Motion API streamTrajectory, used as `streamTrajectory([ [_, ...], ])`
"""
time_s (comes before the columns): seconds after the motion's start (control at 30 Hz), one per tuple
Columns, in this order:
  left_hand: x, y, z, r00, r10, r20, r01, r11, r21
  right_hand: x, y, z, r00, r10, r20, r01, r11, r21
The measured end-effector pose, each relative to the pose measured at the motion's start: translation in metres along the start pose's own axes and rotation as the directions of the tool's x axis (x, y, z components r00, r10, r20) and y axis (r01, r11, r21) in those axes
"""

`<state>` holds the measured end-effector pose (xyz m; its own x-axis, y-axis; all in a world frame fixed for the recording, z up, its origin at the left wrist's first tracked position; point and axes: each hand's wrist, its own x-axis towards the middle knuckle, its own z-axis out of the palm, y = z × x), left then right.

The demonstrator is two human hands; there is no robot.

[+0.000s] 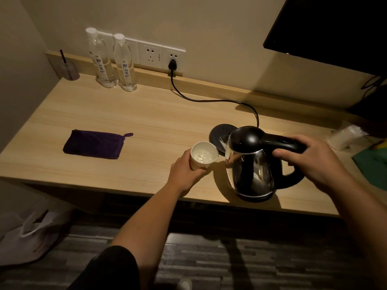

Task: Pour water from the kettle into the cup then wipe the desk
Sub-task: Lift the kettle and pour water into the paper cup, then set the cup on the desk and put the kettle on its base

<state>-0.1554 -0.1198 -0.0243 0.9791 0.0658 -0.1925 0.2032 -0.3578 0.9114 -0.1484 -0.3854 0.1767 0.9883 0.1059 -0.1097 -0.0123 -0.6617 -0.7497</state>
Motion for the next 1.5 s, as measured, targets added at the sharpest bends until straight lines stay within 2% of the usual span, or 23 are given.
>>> streamTrajectory([
  [0.2, -0.004, 0.006, 0.001, 0.999, -0.033, -0.008, 0.033, 0.998, -0.049, -0.024, 0.061, 0.006, 0.948, 0.111, -0.298, -0.045, 0.974, 0.22],
  [0.43, -0.005, 0.007, 0.001, 0.999, -0.043, 0.0, 0.043, 0.997, -0.061, -0.024, 0.104, 0.022, 0.838, 0.232, -0.494, -0.066, 0.941, 0.331],
  [0.6, -0.004, 0.007, 0.002, 0.999, -0.039, 0.007, 0.04, 0.998, -0.039, -0.017, 0.116, 0.03, 0.798, 0.251, -0.547, -0.054, 0.935, 0.35],
  [0.9, 0.001, 0.001, 0.004, 0.999, -0.042, 0.005, 0.042, 0.999, -0.015, -0.016, 0.127, 0.035, 0.822, 0.217, -0.526, -0.031, 0.94, 0.34],
  [1.0, 0.002, -0.002, 0.004, 0.999, -0.046, 0.006, 0.046, 0.999, -0.011, -0.015, 0.128, 0.033, 0.844, 0.199, -0.498, -0.043, 0.951, 0.307],
  [1.1, 0.002, -0.002, 0.004, 0.999, -0.042, 0.008, 0.042, 0.999, -0.006, -0.019, 0.122, 0.031, 0.848, 0.205, -0.489, -0.114, 0.971, 0.209],
  [1.13, 0.002, -0.001, 0.004, 0.999, -0.039, 0.007, 0.039, 0.999, -0.008, -0.022, 0.117, 0.032, 0.834, 0.157, -0.528, -0.12, 0.987, 0.104],
  [1.2, 0.001, -0.001, 0.003, 0.999, -0.035, 0.003, 0.035, 0.999, -0.01, -0.03, 0.102, 0.043, 0.809, -0.126, -0.575, -0.018, 0.971, -0.237],
  [1.27, 0.001, 0.0, 0.002, 0.999, -0.034, 0.005, 0.034, 0.999, -0.007, -0.033, 0.083, 0.064, 0.793, -0.377, -0.478, 0.146, 0.881, -0.451],
  [1.33, 0.001, 0.001, 0.0, 0.999, -0.028, 0.016, 0.028, 1.0, -0.001, -0.027, 0.069, 0.094, 0.837, -0.438, -0.327, 0.281, 0.858, -0.43],
  [1.37, 0.0, 0.001, -0.001, 1.0, -0.019, 0.024, 0.019, 1.0, 0.012, -0.022, 0.065, 0.11, 0.895, -0.375, -0.241, 0.278, 0.892, -0.356],
  [1.43, -0.001, 0.003, -0.005, 0.999, 0.001, 0.04, -0.002, 0.999, 0.046, -0.009, 0.063, 0.139, 0.987, -0.149, -0.063, 0.135, 0.974, -0.18],
  [1.5, -0.002, 0.005, -0.01, 0.998, 0.018, 0.056, -0.022, 0.998, 0.063, 0.007, 0.068, 0.161, 0.996, 0.038, 0.086, -0.032, 0.997, -0.077],
])
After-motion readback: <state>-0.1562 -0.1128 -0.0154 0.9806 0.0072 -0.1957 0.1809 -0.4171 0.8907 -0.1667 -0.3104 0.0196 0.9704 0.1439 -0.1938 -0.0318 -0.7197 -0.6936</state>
